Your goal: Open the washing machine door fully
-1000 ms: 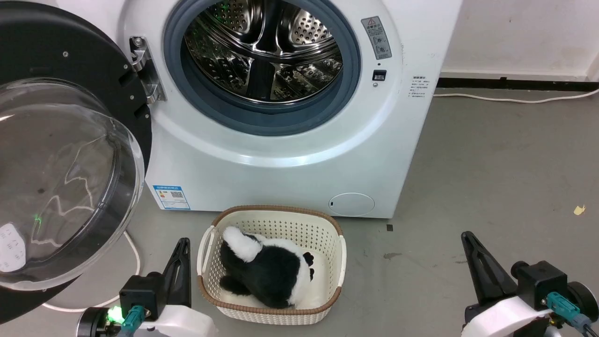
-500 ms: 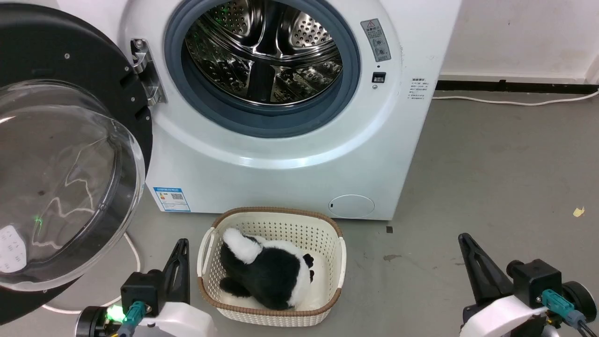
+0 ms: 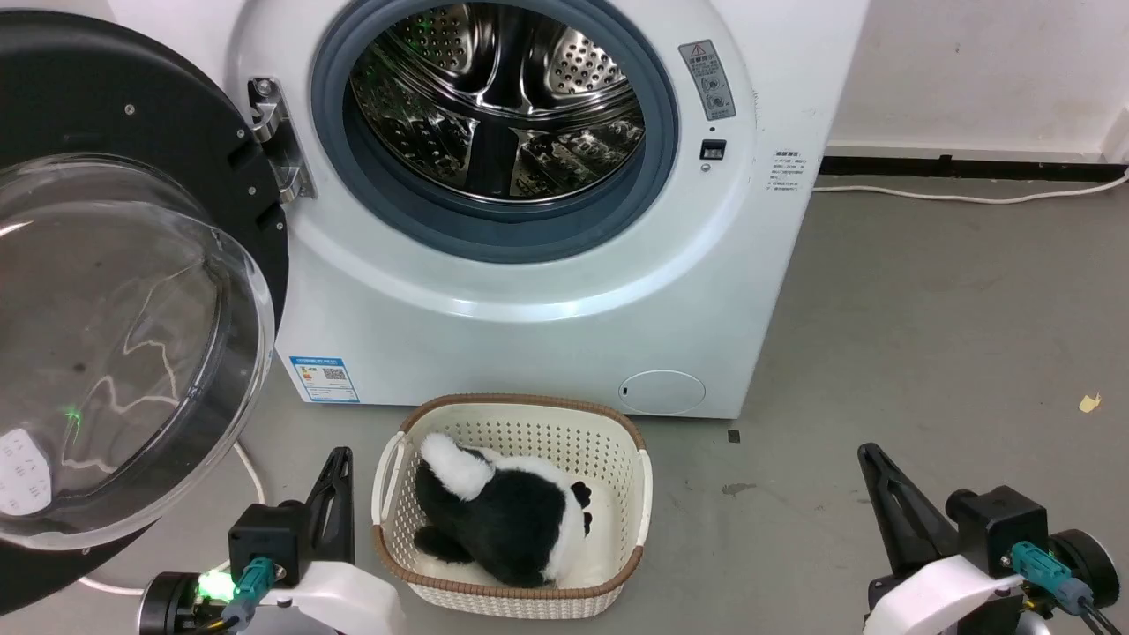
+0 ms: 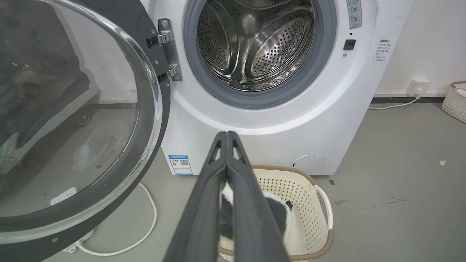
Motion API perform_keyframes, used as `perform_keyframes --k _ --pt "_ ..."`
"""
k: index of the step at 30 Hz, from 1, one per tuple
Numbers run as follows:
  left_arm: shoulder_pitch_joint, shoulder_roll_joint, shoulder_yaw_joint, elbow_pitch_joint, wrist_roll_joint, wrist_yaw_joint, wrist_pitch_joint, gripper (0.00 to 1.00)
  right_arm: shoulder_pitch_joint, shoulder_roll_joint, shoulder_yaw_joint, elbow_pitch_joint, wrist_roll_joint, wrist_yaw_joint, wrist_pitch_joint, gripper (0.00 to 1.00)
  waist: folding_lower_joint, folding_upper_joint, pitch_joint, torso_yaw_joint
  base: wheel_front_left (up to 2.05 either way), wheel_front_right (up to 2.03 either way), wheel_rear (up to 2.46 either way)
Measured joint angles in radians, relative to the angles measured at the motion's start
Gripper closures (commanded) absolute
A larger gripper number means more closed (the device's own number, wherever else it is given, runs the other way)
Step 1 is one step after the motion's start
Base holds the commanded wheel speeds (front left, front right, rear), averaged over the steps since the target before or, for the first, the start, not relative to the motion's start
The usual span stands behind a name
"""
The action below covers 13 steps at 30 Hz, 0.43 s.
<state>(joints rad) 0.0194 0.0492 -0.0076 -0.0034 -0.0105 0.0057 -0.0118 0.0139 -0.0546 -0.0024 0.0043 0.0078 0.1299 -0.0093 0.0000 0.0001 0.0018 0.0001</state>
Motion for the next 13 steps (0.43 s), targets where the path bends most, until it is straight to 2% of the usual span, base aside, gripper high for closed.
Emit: perform_keyframes --k 13 --pt "-0.004 0.000 0.008 0.002 0.002 -0.001 0.012 1.00 -0.001 0.000 0.003 0.000 0.000 0.000 0.009 1.00 0.0000 0.0000 -0.002 0.000 0.00 0.00 0.00"
